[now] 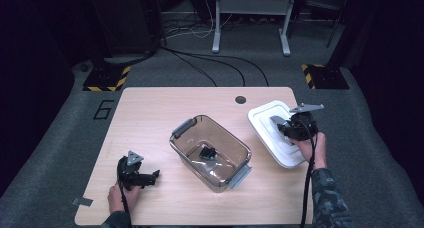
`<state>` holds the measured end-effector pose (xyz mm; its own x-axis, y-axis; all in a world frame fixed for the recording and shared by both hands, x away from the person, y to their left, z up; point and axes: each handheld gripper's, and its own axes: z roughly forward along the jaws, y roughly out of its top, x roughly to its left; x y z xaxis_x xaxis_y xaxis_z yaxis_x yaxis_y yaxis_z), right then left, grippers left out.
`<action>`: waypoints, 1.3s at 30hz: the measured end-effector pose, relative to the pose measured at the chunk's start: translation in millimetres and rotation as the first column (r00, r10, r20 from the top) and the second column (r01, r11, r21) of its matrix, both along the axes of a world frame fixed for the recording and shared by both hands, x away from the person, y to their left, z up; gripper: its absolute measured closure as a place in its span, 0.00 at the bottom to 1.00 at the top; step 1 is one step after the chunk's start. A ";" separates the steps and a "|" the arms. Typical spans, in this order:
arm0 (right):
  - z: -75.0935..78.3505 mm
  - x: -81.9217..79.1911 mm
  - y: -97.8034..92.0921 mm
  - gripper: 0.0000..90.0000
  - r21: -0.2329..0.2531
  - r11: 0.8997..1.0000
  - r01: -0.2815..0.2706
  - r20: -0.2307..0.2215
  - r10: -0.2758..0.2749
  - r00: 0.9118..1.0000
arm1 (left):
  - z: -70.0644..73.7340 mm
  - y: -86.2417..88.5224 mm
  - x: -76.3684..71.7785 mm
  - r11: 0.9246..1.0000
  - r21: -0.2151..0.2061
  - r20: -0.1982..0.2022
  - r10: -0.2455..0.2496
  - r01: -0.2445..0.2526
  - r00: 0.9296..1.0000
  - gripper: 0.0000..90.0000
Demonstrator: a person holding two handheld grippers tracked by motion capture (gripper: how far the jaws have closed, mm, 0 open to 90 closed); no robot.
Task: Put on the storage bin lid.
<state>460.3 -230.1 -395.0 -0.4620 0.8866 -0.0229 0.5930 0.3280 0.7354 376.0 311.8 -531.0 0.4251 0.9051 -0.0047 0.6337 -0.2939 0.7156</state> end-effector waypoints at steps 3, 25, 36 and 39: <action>4.7 2.1 1.4 0.74 -0.003 1.000 -0.007 0.011 0.007 1.000 | 0.0 0.0 0.0 1.000 0.000 0.000 0.000 0.000 1.000 0.00; 44.3 10.0 21.4 0.74 -0.030 0.998 -0.059 0.034 0.060 0.998 | 0.0 0.0 -0.1 1.000 0.000 0.000 0.000 0.000 1.000 0.00; 59.8 7.6 42.7 0.74 -0.042 0.995 -0.087 0.040 0.089 0.995 | 0.0 0.0 -0.1 1.000 0.000 0.000 0.000 0.000 1.000 0.00; 63.1 6.9 47.9 0.74 -0.045 0.995 -0.094 0.044 0.096 0.994 | 0.0 -0.1 -0.1 1.000 0.000 0.000 0.000 0.000 1.000 0.00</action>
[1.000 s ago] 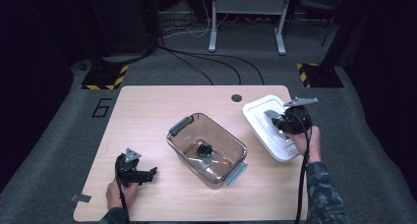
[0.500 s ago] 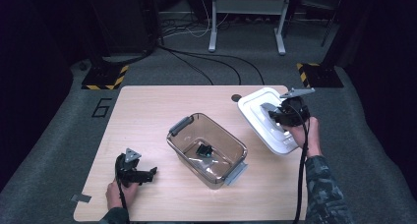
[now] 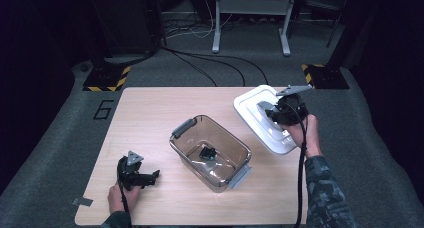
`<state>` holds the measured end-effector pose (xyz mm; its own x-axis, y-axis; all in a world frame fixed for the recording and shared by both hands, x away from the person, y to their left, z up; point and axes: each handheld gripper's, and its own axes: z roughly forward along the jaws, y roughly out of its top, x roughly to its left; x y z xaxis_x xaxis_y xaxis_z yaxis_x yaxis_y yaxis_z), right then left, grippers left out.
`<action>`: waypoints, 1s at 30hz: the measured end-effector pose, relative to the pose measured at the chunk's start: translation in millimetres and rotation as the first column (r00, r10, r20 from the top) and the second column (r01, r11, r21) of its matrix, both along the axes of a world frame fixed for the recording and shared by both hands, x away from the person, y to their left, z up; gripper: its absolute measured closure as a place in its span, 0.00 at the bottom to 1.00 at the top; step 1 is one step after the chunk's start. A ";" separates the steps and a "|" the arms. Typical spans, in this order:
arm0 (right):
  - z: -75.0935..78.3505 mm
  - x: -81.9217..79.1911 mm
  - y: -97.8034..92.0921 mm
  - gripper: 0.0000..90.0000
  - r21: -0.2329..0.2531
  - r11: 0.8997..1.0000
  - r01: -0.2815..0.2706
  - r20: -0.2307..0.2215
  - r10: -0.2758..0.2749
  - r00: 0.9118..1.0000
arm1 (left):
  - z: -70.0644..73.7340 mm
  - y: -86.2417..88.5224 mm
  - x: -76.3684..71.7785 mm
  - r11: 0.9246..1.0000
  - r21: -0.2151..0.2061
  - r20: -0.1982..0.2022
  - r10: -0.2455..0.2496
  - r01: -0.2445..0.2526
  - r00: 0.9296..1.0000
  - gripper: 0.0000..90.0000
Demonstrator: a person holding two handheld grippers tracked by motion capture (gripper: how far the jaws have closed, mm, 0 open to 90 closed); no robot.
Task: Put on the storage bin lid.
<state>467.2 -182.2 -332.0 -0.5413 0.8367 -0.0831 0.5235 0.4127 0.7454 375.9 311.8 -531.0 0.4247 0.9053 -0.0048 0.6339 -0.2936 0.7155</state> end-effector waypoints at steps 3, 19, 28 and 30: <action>2.1 -0.6 5.4 0.74 0.005 1.000 -0.010 -0.003 0.010 1.000 | 0.0 0.0 0.0 1.000 0.000 0.000 0.000 0.000 1.000 0.00; 6.9 -6.7 33.9 0.74 0.005 0.999 -0.046 -0.021 0.046 0.999 | 0.1 0.1 0.1 1.000 0.002 0.000 -0.001 0.001 1.000 0.00; 8.9 -8.8 50.2 0.74 0.006 0.998 -0.067 -0.027 0.067 0.997 | 0.1 0.1 0.1 1.000 0.002 0.000 -0.001 0.001 1.000 0.00; 8.8 -9.4 54.2 0.74 0.005 0.998 -0.066 -0.031 0.067 0.997 | 0.1 0.2 0.1 1.000 0.002 0.000 -0.001 0.001 1.000 0.00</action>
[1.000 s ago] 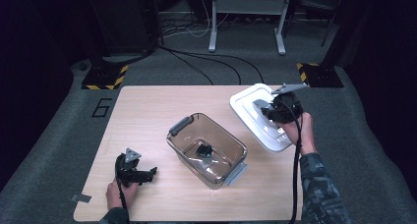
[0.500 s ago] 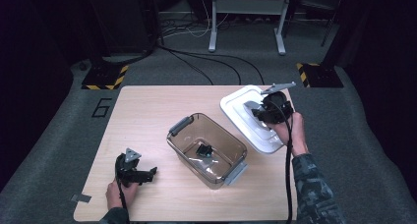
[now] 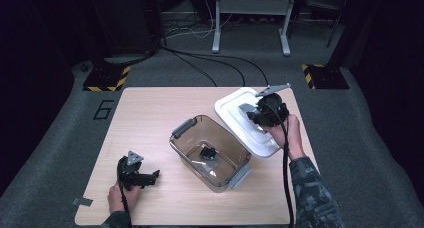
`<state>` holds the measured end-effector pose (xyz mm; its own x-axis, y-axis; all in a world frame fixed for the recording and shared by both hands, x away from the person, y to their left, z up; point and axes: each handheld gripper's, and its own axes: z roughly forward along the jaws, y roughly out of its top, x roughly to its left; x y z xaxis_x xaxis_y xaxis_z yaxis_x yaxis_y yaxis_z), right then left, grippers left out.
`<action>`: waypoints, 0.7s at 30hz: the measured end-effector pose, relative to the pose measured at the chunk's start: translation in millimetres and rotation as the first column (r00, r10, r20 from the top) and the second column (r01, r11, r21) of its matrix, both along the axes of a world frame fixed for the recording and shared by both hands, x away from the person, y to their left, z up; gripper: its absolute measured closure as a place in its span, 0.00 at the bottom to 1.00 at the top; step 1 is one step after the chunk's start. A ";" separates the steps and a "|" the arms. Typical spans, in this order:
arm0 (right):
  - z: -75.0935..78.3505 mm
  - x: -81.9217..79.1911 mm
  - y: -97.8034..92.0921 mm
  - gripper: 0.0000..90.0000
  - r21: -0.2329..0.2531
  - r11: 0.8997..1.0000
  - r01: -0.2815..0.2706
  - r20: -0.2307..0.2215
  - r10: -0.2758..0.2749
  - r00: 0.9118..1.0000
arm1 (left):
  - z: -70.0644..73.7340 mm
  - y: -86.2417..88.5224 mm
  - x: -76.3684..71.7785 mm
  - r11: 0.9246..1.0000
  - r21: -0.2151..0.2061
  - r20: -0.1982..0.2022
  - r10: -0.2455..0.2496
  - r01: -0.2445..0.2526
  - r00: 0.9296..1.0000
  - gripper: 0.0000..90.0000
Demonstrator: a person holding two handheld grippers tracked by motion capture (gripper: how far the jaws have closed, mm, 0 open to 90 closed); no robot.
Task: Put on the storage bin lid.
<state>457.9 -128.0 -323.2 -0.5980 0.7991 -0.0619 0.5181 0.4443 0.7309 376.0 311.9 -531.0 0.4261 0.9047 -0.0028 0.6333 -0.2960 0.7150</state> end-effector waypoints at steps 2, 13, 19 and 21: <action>-0.5 -0.5 3.1 0.74 0.004 1.000 -0.004 -0.001 0.004 1.000 | 0.0 0.0 0.0 1.000 0.000 0.000 0.000 0.000 1.000 0.00; -0.6 -6.4 23.2 0.74 0.023 0.999 -0.023 -0.021 0.024 1.000 | 0.0 0.0 0.0 1.000 0.000 0.000 0.000 0.000 1.000 0.00; -2.4 -9.9 33.7 0.74 0.032 0.999 -0.037 -0.029 0.037 0.999 | 0.0 -0.1 0.0 1.000 -0.001 -0.001 0.001 -0.001 1.000 0.00; -3.2 -11.0 37.9 0.74 0.035 0.999 -0.041 -0.029 0.042 0.999 | 0.0 0.0 0.0 1.000 0.000 -0.001 0.000 0.000 1.000 0.00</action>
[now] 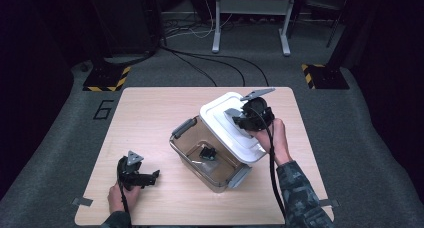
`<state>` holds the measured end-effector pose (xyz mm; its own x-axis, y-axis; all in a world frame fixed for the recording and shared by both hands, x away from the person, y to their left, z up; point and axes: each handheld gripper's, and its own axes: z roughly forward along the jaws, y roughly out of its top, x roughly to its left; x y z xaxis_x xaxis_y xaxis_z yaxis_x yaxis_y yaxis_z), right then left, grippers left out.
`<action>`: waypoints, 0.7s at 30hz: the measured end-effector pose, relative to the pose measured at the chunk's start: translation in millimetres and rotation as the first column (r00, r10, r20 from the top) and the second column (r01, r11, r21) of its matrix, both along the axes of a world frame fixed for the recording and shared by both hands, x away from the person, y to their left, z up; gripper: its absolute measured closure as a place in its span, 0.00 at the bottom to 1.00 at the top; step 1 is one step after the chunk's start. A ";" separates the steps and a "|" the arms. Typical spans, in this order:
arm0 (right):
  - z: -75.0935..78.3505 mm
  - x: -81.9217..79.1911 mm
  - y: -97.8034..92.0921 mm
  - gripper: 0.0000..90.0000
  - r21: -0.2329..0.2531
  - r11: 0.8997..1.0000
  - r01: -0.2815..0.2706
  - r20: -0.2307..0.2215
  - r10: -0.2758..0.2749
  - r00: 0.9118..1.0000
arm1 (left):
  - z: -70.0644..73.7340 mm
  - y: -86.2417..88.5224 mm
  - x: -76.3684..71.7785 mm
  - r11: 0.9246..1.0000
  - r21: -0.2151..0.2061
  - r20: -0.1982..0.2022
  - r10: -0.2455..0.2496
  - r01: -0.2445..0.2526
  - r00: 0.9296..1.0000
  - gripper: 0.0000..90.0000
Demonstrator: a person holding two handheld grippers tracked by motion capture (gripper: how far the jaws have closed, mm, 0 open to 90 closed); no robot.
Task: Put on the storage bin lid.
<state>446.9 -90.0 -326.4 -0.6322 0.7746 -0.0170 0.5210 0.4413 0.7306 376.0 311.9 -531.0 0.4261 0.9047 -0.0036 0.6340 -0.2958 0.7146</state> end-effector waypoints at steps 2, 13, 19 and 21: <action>-0.8 -1.0 4.1 0.74 0.003 1.000 -0.009 -0.004 0.009 1.000 | 0.0 -0.1 0.0 1.000 -0.001 0.000 0.001 -0.001 1.000 0.00; -8.1 -9.2 27.2 0.74 0.007 0.999 -0.031 -0.020 0.031 0.999 | 0.6 1.0 0.0 1.000 0.012 -0.006 -0.011 0.011 1.000 0.00; -10.6 -13.1 39.0 0.74 0.012 0.999 -0.045 -0.024 0.046 0.999 | 0.6 1.0 0.0 1.000 0.012 -0.006 -0.011 0.011 1.000 0.00; -12.4 -14.1 43.5 0.74 0.012 0.999 -0.052 -0.028 0.052 0.998 | 0.6 1.0 0.0 1.000 0.012 -0.007 -0.011 0.011 1.000 0.00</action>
